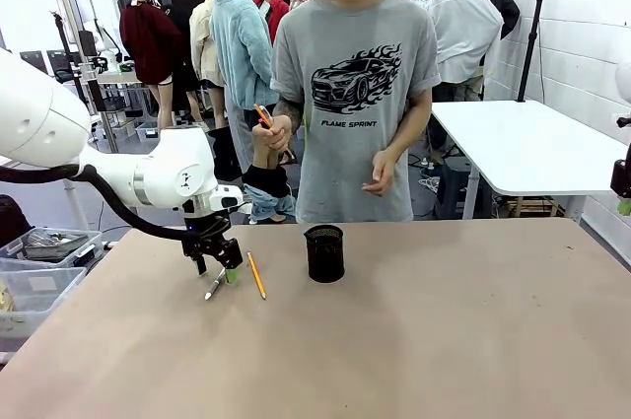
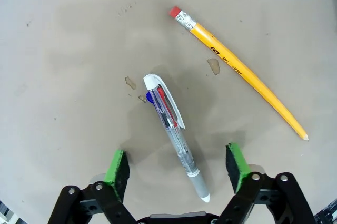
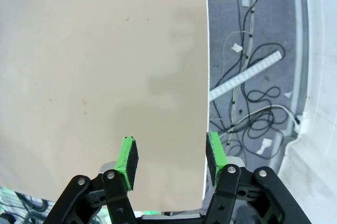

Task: Place the pens into the pen holder.
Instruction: Pick up a writing instrument from the table and place it into the Pen holder.

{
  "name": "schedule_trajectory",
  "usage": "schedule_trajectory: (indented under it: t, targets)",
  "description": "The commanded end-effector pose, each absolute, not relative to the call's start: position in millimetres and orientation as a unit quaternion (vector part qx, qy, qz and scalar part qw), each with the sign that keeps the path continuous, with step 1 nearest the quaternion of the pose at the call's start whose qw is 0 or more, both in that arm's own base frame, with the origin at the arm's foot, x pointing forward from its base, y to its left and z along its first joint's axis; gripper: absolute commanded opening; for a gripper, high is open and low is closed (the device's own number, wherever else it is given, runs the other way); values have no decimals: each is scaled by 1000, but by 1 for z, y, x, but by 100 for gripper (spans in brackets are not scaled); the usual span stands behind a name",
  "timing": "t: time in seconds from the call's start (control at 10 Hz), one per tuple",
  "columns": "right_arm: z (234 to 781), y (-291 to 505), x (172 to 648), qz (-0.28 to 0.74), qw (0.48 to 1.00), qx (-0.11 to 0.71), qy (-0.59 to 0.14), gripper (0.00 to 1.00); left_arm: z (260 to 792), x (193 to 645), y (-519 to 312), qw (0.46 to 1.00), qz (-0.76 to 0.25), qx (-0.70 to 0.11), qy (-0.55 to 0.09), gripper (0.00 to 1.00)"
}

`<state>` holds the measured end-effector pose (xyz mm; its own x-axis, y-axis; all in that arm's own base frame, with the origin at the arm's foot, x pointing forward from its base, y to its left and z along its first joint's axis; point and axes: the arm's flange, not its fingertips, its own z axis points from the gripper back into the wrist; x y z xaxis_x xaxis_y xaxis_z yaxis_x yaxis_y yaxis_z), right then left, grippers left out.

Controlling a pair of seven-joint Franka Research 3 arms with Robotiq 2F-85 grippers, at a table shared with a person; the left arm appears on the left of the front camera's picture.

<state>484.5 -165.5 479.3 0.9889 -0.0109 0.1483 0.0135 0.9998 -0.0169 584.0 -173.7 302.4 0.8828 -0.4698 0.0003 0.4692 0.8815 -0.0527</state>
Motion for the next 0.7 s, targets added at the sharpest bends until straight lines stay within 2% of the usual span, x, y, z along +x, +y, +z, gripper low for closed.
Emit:
schedule_trajectory:
  t: [0.0,0.3,0.4,0.6]
  targets:
    - [476,-165,483,1,997,-10,-83,66,307,586,-174,969,-243,-19,23,62]
    - [476,-165,483,1,997,-10,-83,66,305,586,-172,970,-242,-26,26,3]
    - [476,-165,483,1,997,-10,-83,66,303,584,-170,969,-242,-24,32,0]
    - [476,-165,483,1,997,-10,-83,66,298,584,-177,967,-252,-18,43,0]
